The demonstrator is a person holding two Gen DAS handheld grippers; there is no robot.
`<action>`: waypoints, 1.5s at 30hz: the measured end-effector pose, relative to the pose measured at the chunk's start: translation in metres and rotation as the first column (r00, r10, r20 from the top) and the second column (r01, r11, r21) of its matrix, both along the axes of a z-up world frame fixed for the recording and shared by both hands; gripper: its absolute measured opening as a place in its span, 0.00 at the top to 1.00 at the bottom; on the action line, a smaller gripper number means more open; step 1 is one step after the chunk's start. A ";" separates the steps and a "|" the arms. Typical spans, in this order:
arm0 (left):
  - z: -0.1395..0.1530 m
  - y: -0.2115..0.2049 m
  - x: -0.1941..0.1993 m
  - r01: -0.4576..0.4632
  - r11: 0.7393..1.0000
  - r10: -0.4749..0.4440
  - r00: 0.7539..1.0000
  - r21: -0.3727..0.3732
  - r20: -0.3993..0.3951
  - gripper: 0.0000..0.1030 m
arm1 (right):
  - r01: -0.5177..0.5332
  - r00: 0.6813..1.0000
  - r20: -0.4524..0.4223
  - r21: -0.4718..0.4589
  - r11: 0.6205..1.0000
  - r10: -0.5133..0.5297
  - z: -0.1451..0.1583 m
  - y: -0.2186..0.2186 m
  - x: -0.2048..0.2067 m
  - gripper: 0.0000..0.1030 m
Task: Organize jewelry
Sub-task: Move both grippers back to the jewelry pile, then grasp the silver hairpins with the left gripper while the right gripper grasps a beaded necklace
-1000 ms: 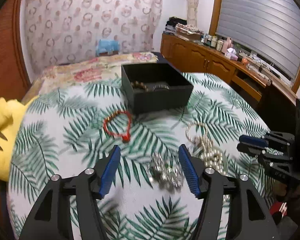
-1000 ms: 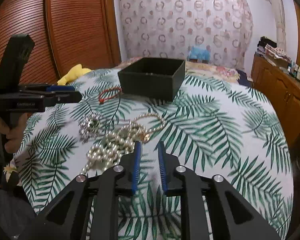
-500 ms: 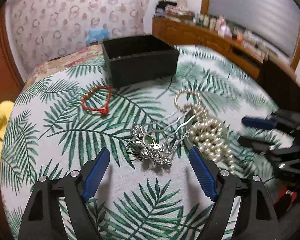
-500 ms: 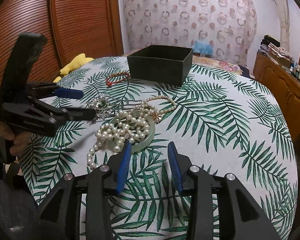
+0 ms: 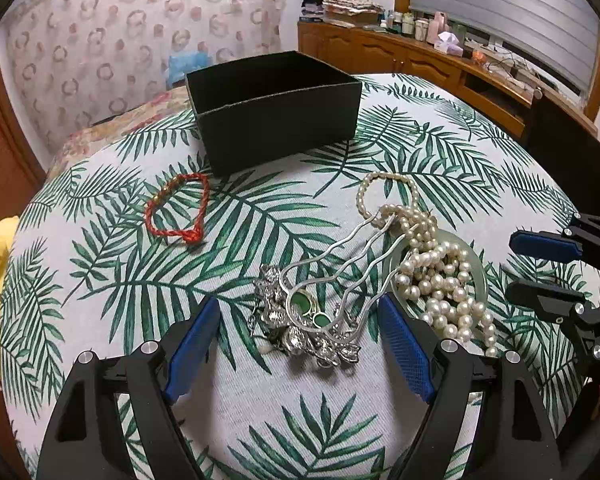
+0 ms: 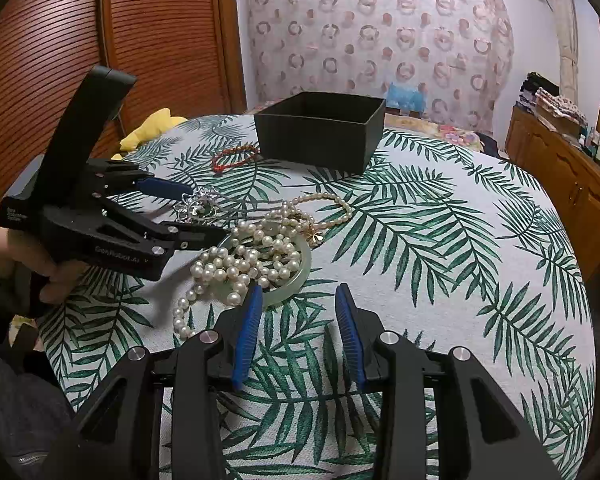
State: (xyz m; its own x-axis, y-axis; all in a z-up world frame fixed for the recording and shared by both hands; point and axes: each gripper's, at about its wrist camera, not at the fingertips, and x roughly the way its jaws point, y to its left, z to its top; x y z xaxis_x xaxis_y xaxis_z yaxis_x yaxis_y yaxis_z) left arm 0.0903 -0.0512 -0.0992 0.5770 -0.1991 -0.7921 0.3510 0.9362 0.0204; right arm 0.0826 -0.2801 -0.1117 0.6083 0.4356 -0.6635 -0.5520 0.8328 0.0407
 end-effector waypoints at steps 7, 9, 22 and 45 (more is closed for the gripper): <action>0.005 0.006 -0.003 -0.005 0.999 0.005 1.000 -0.051 0.014 0.52 | -0.005 1.000 -0.006 0.003 1.000 0.005 -0.001 0.001 0.001 0.61; 0.008 0.010 -0.006 -0.019 0.998 0.021 0.999 -0.063 0.028 0.56 | -0.006 1.000 -0.006 -0.001 1.000 0.006 -0.001 0.002 0.001 0.61; 0.018 0.032 -0.018 -0.069 0.987 0.077 0.996 -0.142 0.052 0.83 | -0.011 1.000 -0.011 -0.016 1.000 0.010 -0.002 0.004 0.003 0.61; 0.065 0.022 -0.054 -0.019 0.984 0.062 0.970 -0.179 0.237 0.93 | -0.033 0.999 0.011 -0.058 0.998 0.034 0.019 0.007 0.054 0.61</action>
State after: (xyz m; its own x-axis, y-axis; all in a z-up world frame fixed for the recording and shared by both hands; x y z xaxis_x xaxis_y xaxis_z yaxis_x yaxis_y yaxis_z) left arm 0.0358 -0.0292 -0.0340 0.7567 -0.2936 -0.5841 0.3173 0.9461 -0.0645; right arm 0.1367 -0.2728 -0.0931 0.6021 0.4173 -0.6807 -0.5801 0.8145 -0.0138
